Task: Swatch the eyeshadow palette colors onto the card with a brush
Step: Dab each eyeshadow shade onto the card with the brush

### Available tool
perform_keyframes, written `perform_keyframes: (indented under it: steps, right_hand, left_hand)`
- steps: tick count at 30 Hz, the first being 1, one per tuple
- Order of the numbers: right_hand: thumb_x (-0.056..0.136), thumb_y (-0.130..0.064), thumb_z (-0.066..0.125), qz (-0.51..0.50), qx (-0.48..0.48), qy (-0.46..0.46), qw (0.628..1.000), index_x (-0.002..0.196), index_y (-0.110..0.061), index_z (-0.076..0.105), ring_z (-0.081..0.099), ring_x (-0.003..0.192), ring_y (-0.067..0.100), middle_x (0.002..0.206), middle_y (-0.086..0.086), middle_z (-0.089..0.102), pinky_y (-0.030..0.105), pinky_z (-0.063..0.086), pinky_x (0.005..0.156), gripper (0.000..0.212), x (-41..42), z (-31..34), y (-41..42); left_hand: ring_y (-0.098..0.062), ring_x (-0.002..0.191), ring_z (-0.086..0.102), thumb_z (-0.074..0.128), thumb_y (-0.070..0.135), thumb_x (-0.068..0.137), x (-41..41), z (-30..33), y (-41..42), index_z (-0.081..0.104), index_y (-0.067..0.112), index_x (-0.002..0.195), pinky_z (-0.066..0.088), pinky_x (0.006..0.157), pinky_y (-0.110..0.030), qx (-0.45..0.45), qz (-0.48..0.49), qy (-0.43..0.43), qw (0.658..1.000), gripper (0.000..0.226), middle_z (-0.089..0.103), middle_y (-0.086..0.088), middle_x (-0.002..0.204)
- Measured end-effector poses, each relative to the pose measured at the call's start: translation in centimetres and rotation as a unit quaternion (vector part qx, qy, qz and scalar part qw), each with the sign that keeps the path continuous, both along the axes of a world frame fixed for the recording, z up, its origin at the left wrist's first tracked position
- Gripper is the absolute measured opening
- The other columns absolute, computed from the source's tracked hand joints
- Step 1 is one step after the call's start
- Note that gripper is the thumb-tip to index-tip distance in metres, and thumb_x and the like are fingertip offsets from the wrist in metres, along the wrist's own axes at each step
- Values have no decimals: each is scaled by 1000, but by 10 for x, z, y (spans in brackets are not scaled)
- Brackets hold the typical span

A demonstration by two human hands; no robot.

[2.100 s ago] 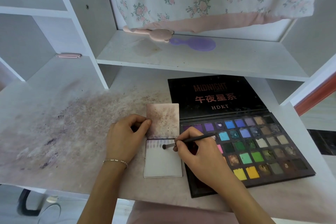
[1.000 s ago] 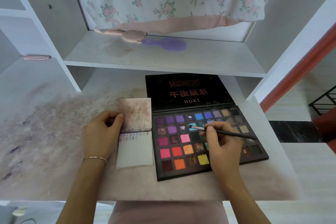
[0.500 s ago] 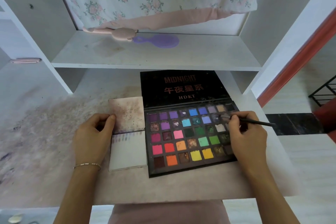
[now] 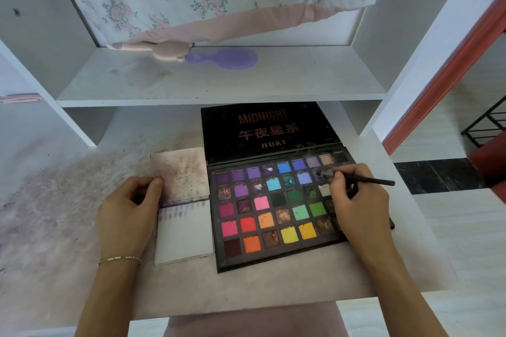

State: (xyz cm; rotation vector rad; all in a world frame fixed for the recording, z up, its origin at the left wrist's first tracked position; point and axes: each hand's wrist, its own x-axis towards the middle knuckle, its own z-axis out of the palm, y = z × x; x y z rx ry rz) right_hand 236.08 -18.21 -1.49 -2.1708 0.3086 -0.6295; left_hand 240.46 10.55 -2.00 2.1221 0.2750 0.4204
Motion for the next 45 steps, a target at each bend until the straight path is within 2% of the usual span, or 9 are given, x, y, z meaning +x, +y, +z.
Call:
perform_keyframes:
  steps: [3, 15, 19, 23, 27, 32, 38, 42, 45]
  right_hand:
    - [88, -5, 52, 21, -5, -8, 1000, 86, -18, 52, 52, 64, -2, 71, -18, 52, -2, 39, 55, 13, -1, 0, 1]
    - [89, -7, 52, 14, -7, 0, 1000, 87, -22, 49, 54, 65, -2, 72, -20, 51, -1, 41, 57, 15, -1, -1, 0]
    - [89, -7, 51, 25, 0, -3, 1000, 87, -21, 50, 57, 68, -7, 73, -20, 52, 0, 40, 55, 14, -1, 0, 0]
    - [90, -8, 51, 5, -1, 9, 1000, 88, -22, 49, 54, 67, 1, 71, -13, 54, 8, 38, 54, 14, -1, 0, 0]
    - [89, -5, 51, 12, 18, 2, 1000, 87, -17, 52, 55, 61, 3, 70, -15, 53, 5, 43, 53, 12, -3, 5, 4]
    - [88, -7, 50, 72, 101, 6, 992, 77, -34, 49, 58, 71, -6, 72, -7, 59, 14, 50, 56, 29, -4, 15, 25]
    - [87, -9, 52, 149, 140, 7, 979, 74, -29, 53, 58, 62, 12, 67, 0, 61, 15, 45, 50, 24, -2, 21, 67]
    - [87, -15, 53, 220, 136, 49, 965, 75, -29, 53, 55, 56, 11, 70, -4, 63, 20, 45, 50, 19, 0, 19, 99]
    - [87, -20, 53, 256, 128, 74, 955, 76, -32, 53, 53, 53, 6, 72, -3, 62, 16, 43, 47, 16, 4, 18, 116]
  left_hand:
    - [-16, 65, 53, 62, 17, 84, 0, 0, 0, 62, 20, 73, 37, 63, -24, 2, 2, -2, 1000, 11, 58, 8, 65]
    - [-17, 66, 53, 62, 18, 84, -1, 0, 1, 62, 21, 74, 35, 69, -26, 9, -1, -5, 1000, 10, 58, 6, 66]
    - [-15, 65, 53, 62, 18, 84, 0, -1, 1, 62, 21, 74, 36, 61, -20, 13, -4, -7, 1000, 11, 58, 4, 67]
    - [-15, 65, 52, 62, 18, 84, 1, 0, 1, 62, 20, 74, 36, 61, -16, 11, 0, -8, 1000, 10, 57, 5, 66]
    - [-19, 66, 53, 62, 18, 84, 1, -1, 2, 62, 19, 75, 36, 61, -19, 7, -8, -7, 1000, 10, 59, 0, 67]
    - [-20, 67, 55, 62, 19, 84, 0, -1, 1, 62, 22, 73, 36, 67, -26, -2, -6, -1, 1000, 11, 60, 3, 66]
    - [-8, 65, 55, 62, 20, 83, 0, -1, -1, 64, 23, 72, 37, 60, -22, -6, -3, 4, 1000, 11, 60, 10, 65]
    - [0, 66, 55, 62, 22, 83, 1, 0, 0, 61, 28, 70, 36, 56, -16, -4, -8, 7, 1000, 14, 61, 15, 65]
    - [1, 67, 57, 62, 23, 83, 2, -1, 2, 61, 30, 70, 37, 57, -16, -6, -9, 10, 1000, 15, 61, 17, 66]
